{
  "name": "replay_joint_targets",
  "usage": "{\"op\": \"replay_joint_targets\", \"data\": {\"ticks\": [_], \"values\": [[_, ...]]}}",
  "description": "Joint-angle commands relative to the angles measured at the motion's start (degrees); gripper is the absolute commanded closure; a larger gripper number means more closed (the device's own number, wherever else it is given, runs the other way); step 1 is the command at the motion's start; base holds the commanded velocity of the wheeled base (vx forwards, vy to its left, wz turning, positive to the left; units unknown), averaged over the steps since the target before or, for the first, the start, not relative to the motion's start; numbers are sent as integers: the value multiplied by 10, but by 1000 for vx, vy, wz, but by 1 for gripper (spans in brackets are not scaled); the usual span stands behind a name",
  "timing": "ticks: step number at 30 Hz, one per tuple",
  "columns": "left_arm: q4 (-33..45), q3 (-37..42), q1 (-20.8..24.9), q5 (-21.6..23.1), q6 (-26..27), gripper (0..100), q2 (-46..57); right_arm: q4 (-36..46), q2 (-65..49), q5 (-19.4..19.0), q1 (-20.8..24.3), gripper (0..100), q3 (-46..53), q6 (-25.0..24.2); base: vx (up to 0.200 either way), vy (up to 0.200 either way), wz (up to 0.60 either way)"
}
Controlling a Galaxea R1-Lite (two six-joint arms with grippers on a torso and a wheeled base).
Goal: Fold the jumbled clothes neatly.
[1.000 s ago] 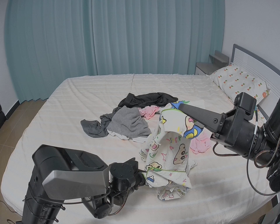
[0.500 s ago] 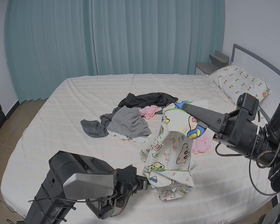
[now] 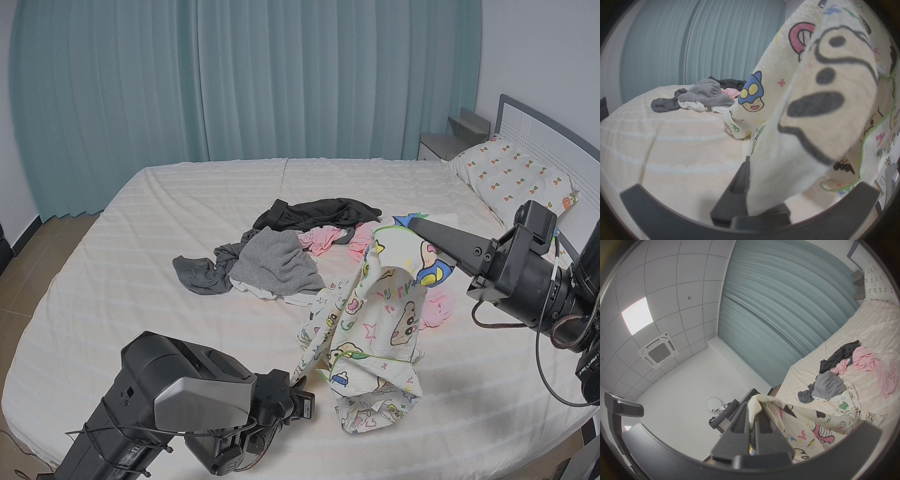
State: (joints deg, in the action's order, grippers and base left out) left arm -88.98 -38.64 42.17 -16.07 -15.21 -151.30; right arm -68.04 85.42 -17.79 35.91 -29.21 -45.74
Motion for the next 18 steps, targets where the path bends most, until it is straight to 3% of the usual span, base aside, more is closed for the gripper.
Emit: {"op": "replay_joint_targets", "data": {"ticks": [1,5,11,15,18], "values": [[-10,50,-4,-2,-5,100,40,-1,1,-1,-40,100,21,-1,0,0,0],[-10,110,-11,-5,-70,100,123,4,5,-1,-112,100,47,6,0,0,0],[-10,151,-53,-5,-71,100,247,5,32,-1,-197,100,72,48,0,0,0],[-10,153,-76,-10,-69,100,312,5,58,1,-224,100,69,76,0,0,0],[-10,140,-92,-20,-72,100,377,5,90,29,-233,100,30,81,0,0,0]]}}
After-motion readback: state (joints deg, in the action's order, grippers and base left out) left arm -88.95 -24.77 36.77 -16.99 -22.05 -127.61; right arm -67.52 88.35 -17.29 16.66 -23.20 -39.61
